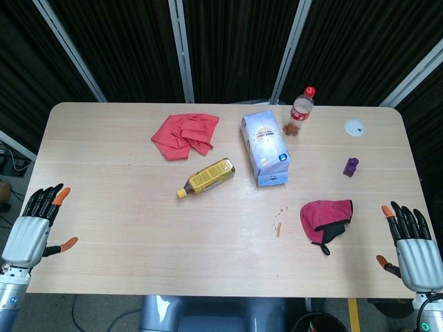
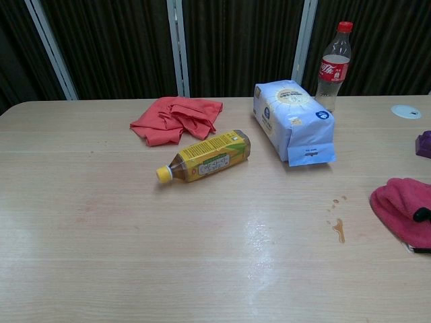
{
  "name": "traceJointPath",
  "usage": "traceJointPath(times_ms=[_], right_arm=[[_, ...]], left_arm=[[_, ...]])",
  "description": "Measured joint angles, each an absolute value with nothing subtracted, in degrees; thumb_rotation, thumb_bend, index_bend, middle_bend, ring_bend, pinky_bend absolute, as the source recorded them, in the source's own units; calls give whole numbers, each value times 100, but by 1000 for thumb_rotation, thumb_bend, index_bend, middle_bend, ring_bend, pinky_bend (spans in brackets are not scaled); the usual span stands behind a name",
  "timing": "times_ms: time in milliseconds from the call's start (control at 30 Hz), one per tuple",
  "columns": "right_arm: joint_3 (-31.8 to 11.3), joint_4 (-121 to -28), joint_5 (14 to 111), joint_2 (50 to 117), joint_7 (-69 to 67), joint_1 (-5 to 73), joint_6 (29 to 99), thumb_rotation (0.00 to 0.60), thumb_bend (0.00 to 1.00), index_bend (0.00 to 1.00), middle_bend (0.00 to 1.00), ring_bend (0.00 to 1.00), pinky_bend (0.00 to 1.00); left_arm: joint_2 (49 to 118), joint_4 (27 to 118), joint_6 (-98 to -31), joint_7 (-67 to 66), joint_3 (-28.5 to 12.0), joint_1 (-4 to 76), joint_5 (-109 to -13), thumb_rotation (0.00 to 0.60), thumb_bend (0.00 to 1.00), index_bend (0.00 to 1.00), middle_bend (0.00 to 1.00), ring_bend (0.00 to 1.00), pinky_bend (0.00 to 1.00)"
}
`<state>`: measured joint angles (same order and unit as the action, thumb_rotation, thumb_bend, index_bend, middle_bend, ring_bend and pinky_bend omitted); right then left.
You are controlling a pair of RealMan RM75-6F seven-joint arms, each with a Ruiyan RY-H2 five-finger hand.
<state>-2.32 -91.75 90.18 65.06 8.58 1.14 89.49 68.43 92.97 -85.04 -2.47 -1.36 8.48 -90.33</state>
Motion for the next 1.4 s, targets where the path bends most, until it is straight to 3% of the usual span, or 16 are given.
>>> traceJointPath(times_ms=[533,833,1400], right_arm=[[-230,-9363,8881,6469,781,141,8784,600,18,0,0,0,17],[-361,-9888,7982,6484,1307,531,7725,600,3,0,0,0,17],[-834,-9490,5864,7750,2857,1528,6605,600,9,0,0,0,17]], left_arm=[[6853,9278,-8544,-216,-128,842,-9087,600,0,0,0,0,0],[6849,9290,-8530,-239,-118,851,-9104,600,0,0,0,0,0],[6811,9321,-8432,-126,-129,883,-9029,600,0,0,0,0,0]])
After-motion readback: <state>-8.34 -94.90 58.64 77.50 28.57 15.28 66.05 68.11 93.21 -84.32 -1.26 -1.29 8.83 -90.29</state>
